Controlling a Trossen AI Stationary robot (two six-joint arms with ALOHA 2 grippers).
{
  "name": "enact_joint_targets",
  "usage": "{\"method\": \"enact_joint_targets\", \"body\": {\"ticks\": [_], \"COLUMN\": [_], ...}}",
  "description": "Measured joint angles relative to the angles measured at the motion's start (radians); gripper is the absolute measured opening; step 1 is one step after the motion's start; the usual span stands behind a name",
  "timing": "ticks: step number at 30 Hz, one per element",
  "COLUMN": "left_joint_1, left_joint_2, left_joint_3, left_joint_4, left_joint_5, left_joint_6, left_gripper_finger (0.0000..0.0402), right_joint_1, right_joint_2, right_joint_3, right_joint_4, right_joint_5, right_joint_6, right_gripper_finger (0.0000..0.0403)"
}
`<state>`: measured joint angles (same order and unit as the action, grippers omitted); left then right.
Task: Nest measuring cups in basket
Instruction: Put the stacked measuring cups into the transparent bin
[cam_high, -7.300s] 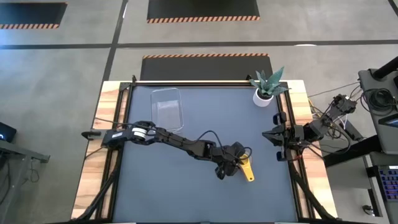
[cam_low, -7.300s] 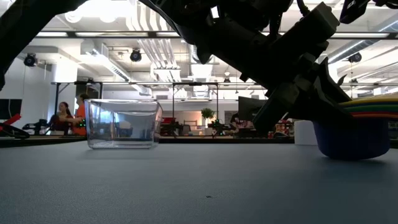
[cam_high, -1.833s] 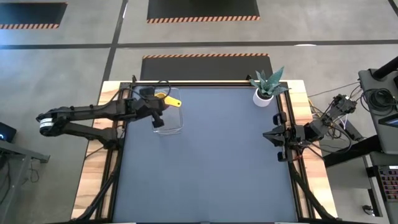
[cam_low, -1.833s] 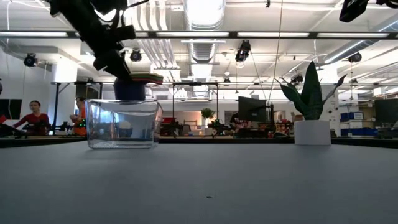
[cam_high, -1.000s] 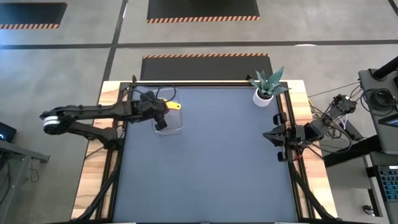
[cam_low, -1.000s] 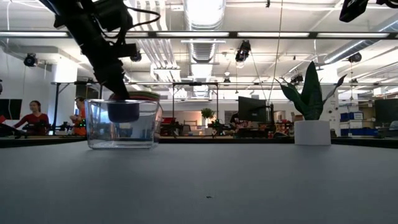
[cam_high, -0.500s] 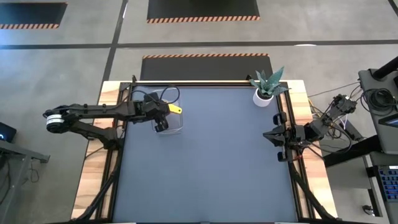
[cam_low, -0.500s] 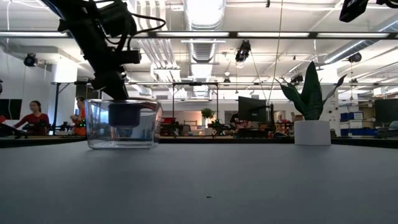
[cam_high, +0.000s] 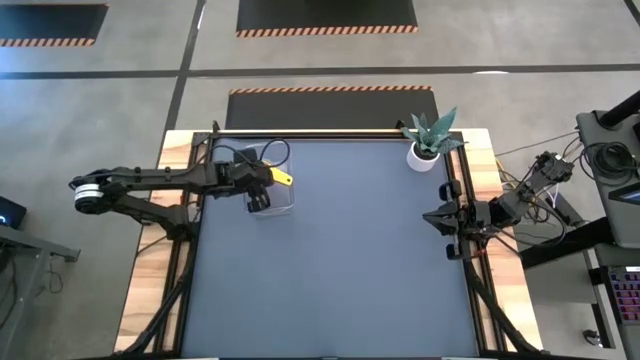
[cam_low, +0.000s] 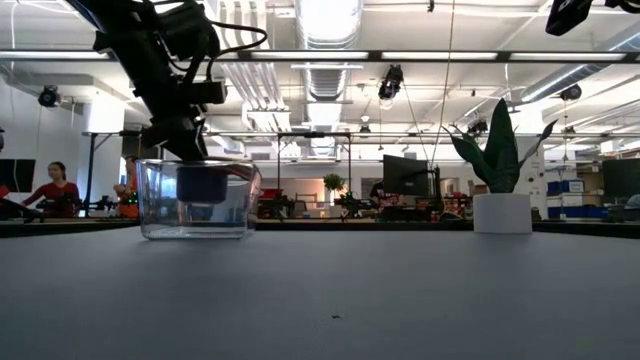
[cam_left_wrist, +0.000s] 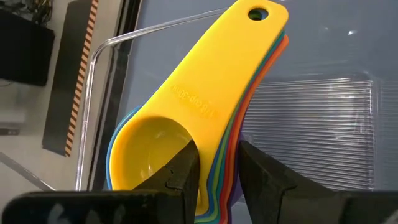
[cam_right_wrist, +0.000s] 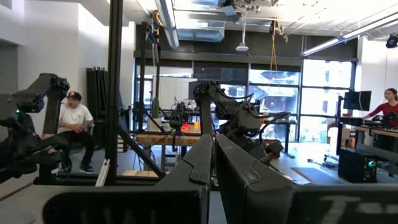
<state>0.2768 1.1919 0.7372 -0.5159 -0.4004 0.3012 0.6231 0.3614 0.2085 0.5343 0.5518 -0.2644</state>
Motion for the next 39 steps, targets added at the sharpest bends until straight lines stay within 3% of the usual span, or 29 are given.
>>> {"method": "enact_joint_targets", "body": {"ticks": [8,39], "left_joint_1": [0.012,0.018], "left_joint_2": [0.0,0.0], "left_joint_3": [0.0,-0.04], "left_joint_4": [0.0,0.008], "left_joint_5": [0.053,0.053], "left_joint_6": [0.011,-0.03], "left_gripper_finger": [0.0084,0.0084], "right_joint_1": [0.0,0.0], "right_joint_2": [0.0,0.0], "right_joint_3": [0.0,0.0], "right_joint_4": [0.0,0.002], "right_joint_5": [0.0,0.0], "right_joint_6": [0.0,0.0], "right_gripper_finger": [0.0009,0.0009]}}
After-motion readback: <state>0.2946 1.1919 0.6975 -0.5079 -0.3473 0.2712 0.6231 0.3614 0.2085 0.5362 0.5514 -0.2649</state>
